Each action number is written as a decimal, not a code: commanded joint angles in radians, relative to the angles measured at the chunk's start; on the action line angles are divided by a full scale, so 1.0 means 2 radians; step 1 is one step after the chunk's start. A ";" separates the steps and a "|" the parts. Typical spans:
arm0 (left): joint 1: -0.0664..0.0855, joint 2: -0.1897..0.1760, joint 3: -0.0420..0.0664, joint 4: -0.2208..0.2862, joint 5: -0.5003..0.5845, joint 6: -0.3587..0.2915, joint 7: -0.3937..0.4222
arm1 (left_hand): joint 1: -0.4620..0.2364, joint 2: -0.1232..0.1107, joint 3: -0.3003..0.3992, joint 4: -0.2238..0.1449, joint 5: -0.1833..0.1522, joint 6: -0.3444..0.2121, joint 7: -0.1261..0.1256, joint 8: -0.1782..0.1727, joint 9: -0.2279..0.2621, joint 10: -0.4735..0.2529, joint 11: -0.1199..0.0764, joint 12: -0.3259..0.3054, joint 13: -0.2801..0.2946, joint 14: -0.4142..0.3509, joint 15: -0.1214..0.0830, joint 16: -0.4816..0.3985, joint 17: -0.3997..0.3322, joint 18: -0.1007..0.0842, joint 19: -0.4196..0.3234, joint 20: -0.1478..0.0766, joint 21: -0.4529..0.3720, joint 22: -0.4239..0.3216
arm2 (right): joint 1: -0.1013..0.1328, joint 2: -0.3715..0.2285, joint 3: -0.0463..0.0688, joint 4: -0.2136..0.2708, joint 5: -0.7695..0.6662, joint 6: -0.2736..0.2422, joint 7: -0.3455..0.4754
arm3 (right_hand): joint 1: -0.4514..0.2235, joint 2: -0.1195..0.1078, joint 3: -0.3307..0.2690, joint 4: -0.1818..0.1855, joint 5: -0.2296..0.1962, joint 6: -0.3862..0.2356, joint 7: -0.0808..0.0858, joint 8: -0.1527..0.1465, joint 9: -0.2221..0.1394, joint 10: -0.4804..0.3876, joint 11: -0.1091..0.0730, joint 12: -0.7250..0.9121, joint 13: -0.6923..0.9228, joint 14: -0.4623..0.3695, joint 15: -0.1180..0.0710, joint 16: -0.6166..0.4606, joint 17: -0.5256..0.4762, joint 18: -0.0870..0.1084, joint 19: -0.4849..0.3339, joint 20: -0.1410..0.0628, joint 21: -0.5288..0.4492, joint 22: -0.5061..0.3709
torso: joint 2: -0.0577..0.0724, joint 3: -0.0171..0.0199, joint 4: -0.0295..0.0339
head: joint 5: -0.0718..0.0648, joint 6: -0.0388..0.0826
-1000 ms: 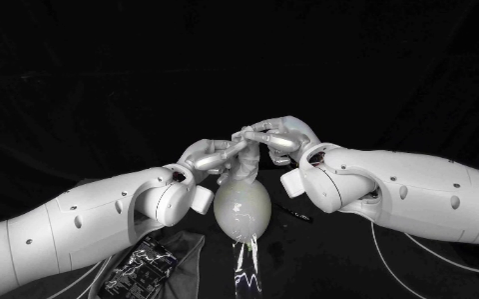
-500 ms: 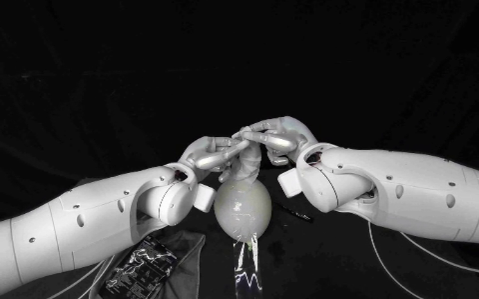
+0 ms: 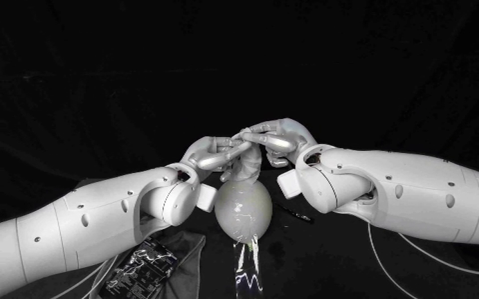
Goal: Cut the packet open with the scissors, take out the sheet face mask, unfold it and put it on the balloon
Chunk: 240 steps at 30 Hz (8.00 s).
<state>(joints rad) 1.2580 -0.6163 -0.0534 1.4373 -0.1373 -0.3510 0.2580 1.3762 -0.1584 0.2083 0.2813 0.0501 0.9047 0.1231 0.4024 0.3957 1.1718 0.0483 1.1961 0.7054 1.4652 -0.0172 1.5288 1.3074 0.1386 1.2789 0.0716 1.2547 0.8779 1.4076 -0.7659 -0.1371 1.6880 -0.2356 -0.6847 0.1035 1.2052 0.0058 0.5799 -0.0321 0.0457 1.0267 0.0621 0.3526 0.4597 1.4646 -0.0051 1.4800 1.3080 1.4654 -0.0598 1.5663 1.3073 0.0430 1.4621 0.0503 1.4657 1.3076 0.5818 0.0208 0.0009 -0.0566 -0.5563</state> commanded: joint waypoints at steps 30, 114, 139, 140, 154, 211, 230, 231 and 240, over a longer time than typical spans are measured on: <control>0.001 0.005 0.001 -0.005 -0.008 -0.025 0.006 | 0.066 0.033 0.131 -0.071 -0.001 0.037 -0.016 0.029 0.018 0.067 -0.020 0.028 0.101 0.051 -0.018 0.020 0.126 -0.019 0.025 -0.014 0.045 0.075 | -0.001 0.005 -0.001 -0.011 0.009 0.006 0.001 | 0.000 0.004 0.006 -0.004 0.002 0.001 0.000 0.039 0.054 0.032 -0.003 0.001 0.099 0.053 -0.004 0.002 0.132 -0.009 0.025 -0.003 0.003 0.115 | 0.000 0.0001 0.0000 | 0.003 0.000; 0.005 0.011 0.006 -0.008 -0.013 -0.012 -0.043 | -0.038 -0.012 0.105 -0.065 -0.001 0.018 -0.007 -0.002 0.009 0.014 -0.010 -0.071 -0.011 0.037 -0.009 0.004 0.081 -0.013 0.007 -0.006 0.027 0.046 | 0.000 -0.001 0.000 -0.026 -0.022 0.025 0.003 | -0.001 0.002 0.009 -0.009 0.002 0.000 0.000 0.040 0.055 0.032 -0.003 0.000 0.099 0.053 -0.004 0.002 0.132 -0.009 0.025 -0.003 0.004 0.115 | 0.000 0.0000 -0.0001 | 0.003 0.002; 0.005 0.005 0.006 -0.006 -0.009 -0.023 -0.040 | 0.017 0.021 0.156 -0.102 -0.001 0.058 -0.026 0.021 0.021 0.064 -0.029 -0.047 0.046 0.049 -0.026 0.016 0.117 -0.020 0.028 -0.020 0.049 0.088 | 0.000 -0.004 0.000 -0.036 -0.028 0.027 0.004 | -0.001 0.001 0.009 -0.010 0.002 0.000 0.000 0.040 0.055 0.032 -0.003 0.000 0.099 0.053 -0.004 0.002 0.132 -0.009 0.025 -0.003 0.003 0.115 | 0.000 0.0000 -0.0002 | 0.004 0.003; 0.005 0.003 0.006 -0.005 -0.010 -0.022 -0.040 | 0.017 0.021 0.156 -0.102 -0.001 0.058 -0.026 0.021 0.021 0.064 -0.029 -0.047 0.046 0.049 -0.026 0.016 0.117 -0.020 0.028 -0.020 0.049 0.088 | 0.000 -0.004 0.000 -0.038 -0.029 0.027 0.004 | -0.001 0.001 0.009 -0.010 0.002 0.000 0.000 0.040 0.055 0.032 -0.003 0.000 0.099 0.053 -0.004 0.002 0.132 -0.009 0.025 -0.003 0.003 0.115 | 0.000 -0.0001 -0.0002 | 0.004 0.003; 0.037 -0.025 0.007 0.000 -0.036 0.037 -0.065 | 0.012 0.018 0.168 -0.107 -0.001 0.056 -0.026 0.025 0.026 0.067 -0.028 -0.050 0.046 0.050 -0.026 0.017 0.120 -0.020 0.028 -0.019 0.050 0.089 | 0.004 -0.001 0.000 -0.074 -0.087 0.056 0.003 | -0.002 0.000 0.010 -0.011 0.001 0.000 0.000 0.040 0.055 0.032 -0.003 0.000 0.099 0.053 -0.004 0.002 0.132 -0.009 0.026 -0.003 0.004 0.115 | -0.001 0.0003 -0.0001 | 0.006 0.007; 0.152 0.021 0.001 -0.152 -0.250 0.162 -0.143 | -0.001 0.010 0.187 -0.117 -0.001 0.051 -0.025 0.028 0.033 0.069 -0.028 -0.060 0.038 0.051 -0.025 0.019 0.124 -0.021 0.029 -0.019 0.053 0.096 | 0.084 0.049 0.000 -0.197 -0.393 0.199 -0.007 | -0.006 -0.005 0.009 -0.013 0.001 0.001 0.000 0.041 0.056 0.033 -0.003 0.000 0.099 0.053 -0.004 0.002 0.132 -0.012 0.032 -0.003 0.016 0.119 | 0.000 0.0005 0.0000 | 0.008 0.021; 0.152 0.025 -0.001 -0.169 -0.319 0.144 -0.114 | -0.002 0.008 0.191 -0.120 -0.001 0.050 -0.025 0.028 0.033 0.063 -0.028 -0.070 0.024 0.051 -0.025 0.019 0.125 -0.021 0.027 -0.018 0.053 0.095 | 0.101 0.051 0.000 -0.211 -0.491 0.215 -0.035 | -0.007 -0.007 0.009 -0.013 0.001 0.002 0.000 0.042 0.056 0.034 -0.003 0.002 0.101 0.053 -0.004 0.002 0.132 -0.013 0.034 -0.003 0.018 0.120 | 0.000 0.0004 0.0000 | 0.005 0.021; 0.152 0.026 -0.001 -0.170 -0.319 0.142 -0.113 | -0.002 0.008 0.191 -0.120 -0.001 0.050 -0.025 0.028 0.033 0.063 -0.028 -0.070 0.024 0.051 -0.025 0.019 0.125 -0.021 0.027 -0.018 0.053 0.095 | 0.102 0.052 0.000 -0.211 -0.497 0.217 -0.036 | -0.007 -0.007 0.009 -0.013 0.001 0.002 0.000 0.042 0.056 0.034 -0.003 0.002 0.101 0.053 -0.004 0.002 0.132 -0.013 0.034 -0.003 0.018 0.120 | 0.000 0.0004 0.0000 | 0.005 0.021; 0.152 0.032 -0.001 -0.179 -0.325 0.116 -0.094 | -0.002 0.007 0.194 -0.122 -0.001 0.052 -0.025 0.029 0.033 0.064 -0.028 -0.070 0.024 0.051 -0.025 0.019 0.126 -0.022 0.028 -0.018 0.054 0.097 | 0.110 0.060 0.001 -0.215 -0.562 0.229 -0.047 | -0.008 -0.010 0.008 -0.012 0.001 0.003 -0.001 0.043 0.057 0.035 -0.004 0.004 0.102 0.053 -0.004 0.002 0.132 -0.014 0.036 -0.003 0.021 0.121 | 0.000 0.0003 -0.0001 | 0.004 0.021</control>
<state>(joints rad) 1.5590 -0.5568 -0.0569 1.0837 -0.7665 -0.0735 0.0257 1.3663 -0.1498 0.5904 0.0377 0.0458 1.0065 0.0696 0.4562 0.4113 1.2925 0.0050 1.0598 0.7533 1.4684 -0.0601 1.5599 1.3080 0.0994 1.3329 0.0323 1.3581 1.0713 1.6243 -0.6500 -0.1365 1.2600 -1.2469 -0.2567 0.0324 1.1859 -0.0146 0.5959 -0.0567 0.0417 1.0246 0.0616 0.3684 0.4657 1.4645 -0.0050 1.4825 1.3073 1.4644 -0.0588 1.5673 1.3078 0.0364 1.4601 0.0452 1.5046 1.3081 0.5817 0.0216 0.0009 -0.0491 -0.5141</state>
